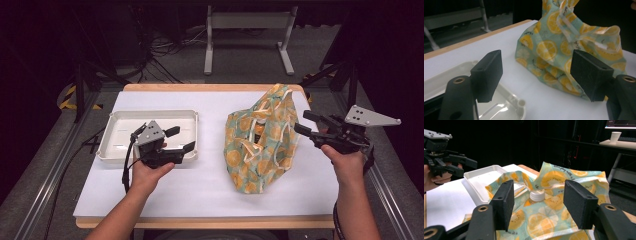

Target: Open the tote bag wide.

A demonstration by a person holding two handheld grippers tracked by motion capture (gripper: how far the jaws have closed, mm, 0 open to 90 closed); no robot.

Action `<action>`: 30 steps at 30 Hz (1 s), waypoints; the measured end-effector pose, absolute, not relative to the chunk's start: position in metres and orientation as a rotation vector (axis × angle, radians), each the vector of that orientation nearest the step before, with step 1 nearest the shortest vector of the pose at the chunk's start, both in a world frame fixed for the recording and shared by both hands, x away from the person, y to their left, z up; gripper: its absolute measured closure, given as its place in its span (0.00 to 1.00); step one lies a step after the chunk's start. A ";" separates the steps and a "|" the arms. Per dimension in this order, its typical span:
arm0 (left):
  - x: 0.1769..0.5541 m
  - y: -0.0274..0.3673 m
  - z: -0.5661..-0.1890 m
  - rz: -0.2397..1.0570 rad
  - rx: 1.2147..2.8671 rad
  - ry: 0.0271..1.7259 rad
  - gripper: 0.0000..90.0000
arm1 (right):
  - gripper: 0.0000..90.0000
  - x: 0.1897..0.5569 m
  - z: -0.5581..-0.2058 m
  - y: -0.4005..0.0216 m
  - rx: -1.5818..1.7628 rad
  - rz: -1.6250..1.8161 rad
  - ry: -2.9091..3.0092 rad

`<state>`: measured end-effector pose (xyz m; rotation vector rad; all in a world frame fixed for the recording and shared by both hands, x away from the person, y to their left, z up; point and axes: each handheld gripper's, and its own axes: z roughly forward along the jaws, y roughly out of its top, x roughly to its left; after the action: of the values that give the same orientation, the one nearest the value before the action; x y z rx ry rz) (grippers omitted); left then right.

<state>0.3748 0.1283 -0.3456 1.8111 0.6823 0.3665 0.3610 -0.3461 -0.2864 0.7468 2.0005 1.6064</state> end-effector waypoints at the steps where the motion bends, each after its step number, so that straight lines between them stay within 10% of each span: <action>1: 0.376 0.123 -0.344 0.365 1.809 0.676 0.29 | 0.47 0.361 -0.287 -0.347 0.750 1.604 1.998; 30: 0.426 0.025 -0.320 0.217 1.832 0.538 0.26 | 0.47 0.362 -0.293 -0.358 0.782 1.623 1.985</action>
<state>0.4256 0.0249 -0.3197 1.8324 0.5380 0.2173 0.3624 -0.3580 -0.2931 0.7824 1.9855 1.6232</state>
